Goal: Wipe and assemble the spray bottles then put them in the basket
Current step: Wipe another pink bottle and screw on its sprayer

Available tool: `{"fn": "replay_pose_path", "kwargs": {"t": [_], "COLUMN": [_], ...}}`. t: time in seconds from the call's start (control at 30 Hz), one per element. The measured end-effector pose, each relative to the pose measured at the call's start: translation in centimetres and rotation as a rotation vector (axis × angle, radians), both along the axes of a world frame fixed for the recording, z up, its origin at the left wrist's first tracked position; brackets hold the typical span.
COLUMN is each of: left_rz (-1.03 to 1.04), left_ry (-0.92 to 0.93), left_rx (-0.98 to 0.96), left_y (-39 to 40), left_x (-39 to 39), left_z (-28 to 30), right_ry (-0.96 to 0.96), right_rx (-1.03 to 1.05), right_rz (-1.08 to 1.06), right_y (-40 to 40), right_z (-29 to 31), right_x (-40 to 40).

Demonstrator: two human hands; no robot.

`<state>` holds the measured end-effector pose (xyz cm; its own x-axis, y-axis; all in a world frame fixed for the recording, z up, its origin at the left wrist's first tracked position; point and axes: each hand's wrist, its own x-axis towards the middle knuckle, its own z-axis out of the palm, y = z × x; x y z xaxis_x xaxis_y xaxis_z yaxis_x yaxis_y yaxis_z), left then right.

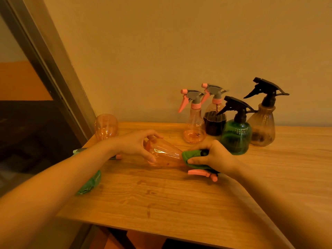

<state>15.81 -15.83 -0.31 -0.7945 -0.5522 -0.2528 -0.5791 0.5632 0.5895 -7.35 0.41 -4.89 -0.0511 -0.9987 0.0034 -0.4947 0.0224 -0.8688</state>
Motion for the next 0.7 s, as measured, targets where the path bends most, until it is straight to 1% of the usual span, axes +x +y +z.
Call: {"fn": "replay_pose_path", "kwargs": {"t": [0.07,0.17,0.27,0.37,0.4,0.43,0.5,0.53,0.57,0.6,0.7], "left_rz": [0.002,0.011,0.02,0.02,0.019,0.019,0.019,0.018,0.016,0.013,0.005], "left_ry": [-0.005,-0.001,-0.002,-0.002,-0.001,-0.002,0.0,-0.001,-0.002,-0.001,0.005], "left_rx": [-0.007,-0.034,-0.032,-0.026,-0.026,-0.025,-0.014,-0.01,-0.009,-0.011,-0.035], "left_y": [0.1,0.2,0.3,0.3,0.3,0.3,0.2,0.3,0.3,0.4,0.7], "left_x": [0.0,0.0,0.0,-0.1,0.0,0.0,0.1,0.1,0.1,0.2,0.2], "left_z": [0.0,0.0,0.0,0.1,0.1,0.0,0.0,0.0,0.0,0.1,0.1], "right_ry": [-0.026,-0.106,-0.222,-0.215,-0.17,-0.072,0.22,0.338,0.414,0.455,0.493], "right_rx": [0.025,0.006,-0.118,-0.267,-0.294,-0.309,-0.287,-0.281,-0.291,-0.302,-0.315], "right_rz": [0.043,0.003,-0.132,-0.244,-0.235,-0.193,-0.037,0.035,0.077,0.093,0.119], "right_y": [0.4,0.7,1.5,2.8,3.3,3.6,4.1,4.3,4.6,4.8,6.2], "right_z": [0.0,-0.2,-0.7,-1.1,-1.1,-1.2,-1.6,-1.9,-2.2,-2.5,-2.9], "right_x": [0.2,-0.2,-0.6,-0.1,0.3,0.6,1.2,1.3,1.2,0.9,-0.3]}}
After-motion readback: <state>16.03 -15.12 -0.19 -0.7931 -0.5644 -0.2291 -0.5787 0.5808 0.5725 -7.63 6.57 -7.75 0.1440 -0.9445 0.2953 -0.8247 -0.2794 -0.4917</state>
